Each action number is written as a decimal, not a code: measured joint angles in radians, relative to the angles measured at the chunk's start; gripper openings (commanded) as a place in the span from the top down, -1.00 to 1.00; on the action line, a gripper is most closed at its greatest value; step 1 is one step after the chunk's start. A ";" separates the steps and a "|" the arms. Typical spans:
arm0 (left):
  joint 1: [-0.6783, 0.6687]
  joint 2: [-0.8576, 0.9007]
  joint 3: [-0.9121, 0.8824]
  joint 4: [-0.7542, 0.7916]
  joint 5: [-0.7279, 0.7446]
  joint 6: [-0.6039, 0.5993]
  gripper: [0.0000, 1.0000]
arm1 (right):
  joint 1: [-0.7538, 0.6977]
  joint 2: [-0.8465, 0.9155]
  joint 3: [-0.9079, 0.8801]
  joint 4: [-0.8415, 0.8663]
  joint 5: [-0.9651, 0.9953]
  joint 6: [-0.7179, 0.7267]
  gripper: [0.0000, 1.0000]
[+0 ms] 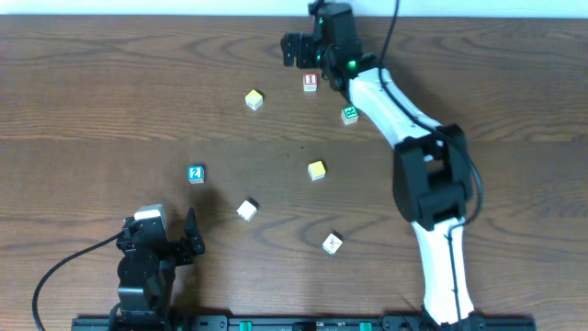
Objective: Spell out Ai2
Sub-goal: 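Reach the right gripper to the red 'I' block and grasp it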
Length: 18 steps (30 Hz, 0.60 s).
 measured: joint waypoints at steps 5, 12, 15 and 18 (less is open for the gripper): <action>0.000 0.000 0.000 0.000 0.000 0.000 -0.91 | 0.010 0.080 0.023 -0.090 0.030 -0.002 -0.99; 0.000 0.000 0.000 0.000 0.000 0.000 -0.91 | 0.015 0.084 0.027 -0.166 0.052 -0.018 -0.63; 0.000 0.000 0.000 0.000 0.000 0.000 -0.91 | 0.015 0.084 0.029 -0.205 0.062 -0.028 -0.41; 0.000 0.000 0.000 0.000 0.000 0.000 -0.91 | 0.015 0.084 0.031 -0.228 0.085 -0.032 -0.22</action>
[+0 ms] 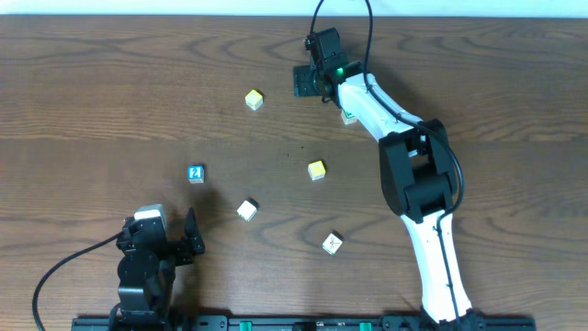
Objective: Spell out Ai2
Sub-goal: 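Reach the right gripper to the red 'I' block and grasp it, then carry the red 'I' block to table center and set it down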
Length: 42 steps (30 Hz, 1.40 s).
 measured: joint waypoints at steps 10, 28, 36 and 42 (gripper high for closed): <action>0.000 0.000 0.000 0.000 0.000 0.000 -0.91 | 0.001 0.000 0.002 -0.017 0.038 0.000 0.18; 0.000 0.000 0.000 0.000 0.000 0.000 -0.91 | 0.017 -0.013 0.014 -0.110 0.066 0.000 0.79; 0.000 0.000 0.000 0.000 0.000 0.000 -0.91 | 0.053 -0.139 0.012 -0.286 0.069 0.002 0.97; 0.000 0.000 0.000 0.000 0.000 0.000 -0.91 | 0.090 -0.320 0.019 -0.432 0.069 0.040 0.98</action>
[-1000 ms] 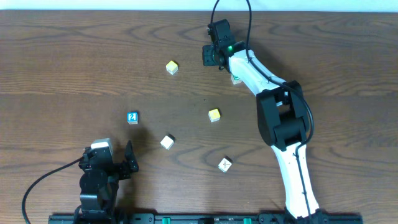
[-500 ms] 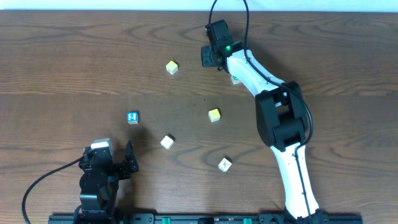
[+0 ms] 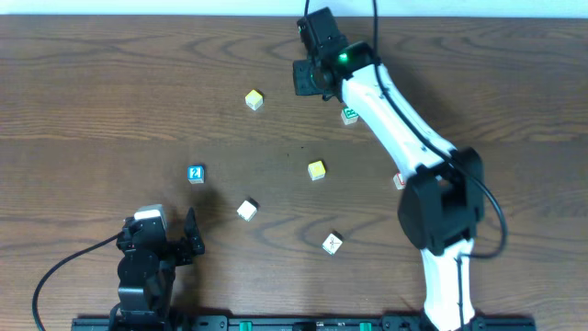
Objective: Spell out Ai2
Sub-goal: 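Carry the red 'I' block to table center and set it down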
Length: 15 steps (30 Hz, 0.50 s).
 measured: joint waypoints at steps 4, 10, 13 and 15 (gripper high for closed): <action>0.000 0.000 0.000 0.000 0.000 0.000 -0.91 | 0.031 -0.032 -0.006 -0.053 0.018 0.005 0.97; 0.000 0.000 0.000 0.000 0.000 0.000 -0.90 | 0.071 -0.024 -0.186 0.043 0.031 0.009 0.97; 0.000 0.000 0.000 0.000 0.000 0.000 -0.90 | 0.078 -0.015 -0.275 0.082 0.031 0.023 0.97; 0.000 0.000 0.000 0.000 0.000 0.000 -0.91 | 0.079 -0.010 -0.312 0.093 0.033 0.036 0.97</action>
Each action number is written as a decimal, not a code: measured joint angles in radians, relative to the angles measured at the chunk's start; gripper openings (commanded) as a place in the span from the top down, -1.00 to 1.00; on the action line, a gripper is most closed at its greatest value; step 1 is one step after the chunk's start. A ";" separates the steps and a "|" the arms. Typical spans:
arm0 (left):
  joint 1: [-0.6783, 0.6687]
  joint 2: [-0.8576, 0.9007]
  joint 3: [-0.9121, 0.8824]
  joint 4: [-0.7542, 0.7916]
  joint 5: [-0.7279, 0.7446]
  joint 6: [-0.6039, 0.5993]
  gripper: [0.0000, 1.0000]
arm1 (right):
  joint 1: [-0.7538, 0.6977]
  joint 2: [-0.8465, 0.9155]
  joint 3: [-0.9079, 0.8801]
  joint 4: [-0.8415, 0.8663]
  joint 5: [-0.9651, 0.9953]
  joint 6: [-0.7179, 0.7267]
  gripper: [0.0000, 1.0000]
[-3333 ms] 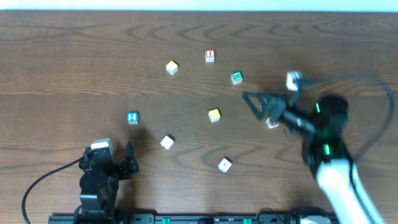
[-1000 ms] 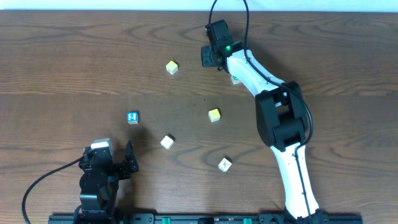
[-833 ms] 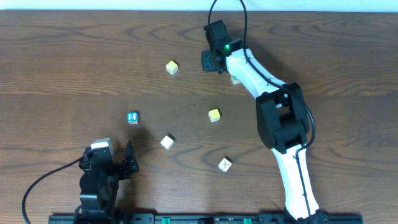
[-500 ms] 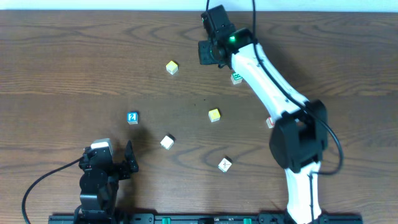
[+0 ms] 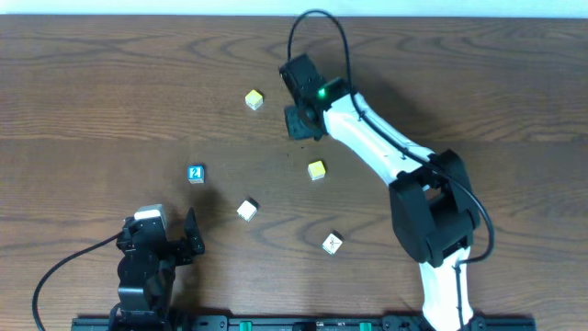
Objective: Spell out Ai2
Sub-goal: 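Carry the red 'I' block to table center and set it down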
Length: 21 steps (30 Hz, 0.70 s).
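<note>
My right gripper (image 5: 300, 123) hangs over the table's middle back, just behind the yellow block (image 5: 317, 169); its jaws are hidden under the dark wrist, so their state and any load cannot be told. The blue "2" block (image 5: 196, 174) lies at the left centre. A red letter block and a green block do not show; the right arm covers that area. My left gripper (image 5: 191, 235) rests open and empty at the front left.
A yellow-white block (image 5: 254, 99) lies at the back, left of the right gripper. A white block (image 5: 246, 210) and another white block (image 5: 332, 243) lie toward the front. The right arm (image 5: 386, 147) slants across the right half.
My right gripper has moved from the back of the table toward the front and slightly left, and now sits near the yellow block. The green block is now covered by the arm. The left arm is unchanged.
At first my right gripper hovered behind the red letter block at the back, with the green block beside it. Then it sat over the red block and stayed there, hiding it. Now it is nearer the middle, and the red block is not visible.
</note>
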 measured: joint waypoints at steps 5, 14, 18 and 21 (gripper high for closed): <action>0.000 0.000 0.000 0.000 0.000 0.000 -0.90 | 0.004 0.002 -0.034 0.058 0.028 0.044 0.97; 0.000 0.000 0.000 0.000 0.000 0.000 -0.91 | 0.062 0.002 -0.140 0.156 0.055 0.122 0.97; 0.000 0.000 0.000 0.000 0.000 0.000 -0.91 | 0.074 0.002 -0.164 0.161 0.055 0.136 0.97; 0.000 0.000 0.000 0.000 0.000 0.000 -0.91 | 0.074 0.002 -0.167 0.166 0.056 0.159 0.97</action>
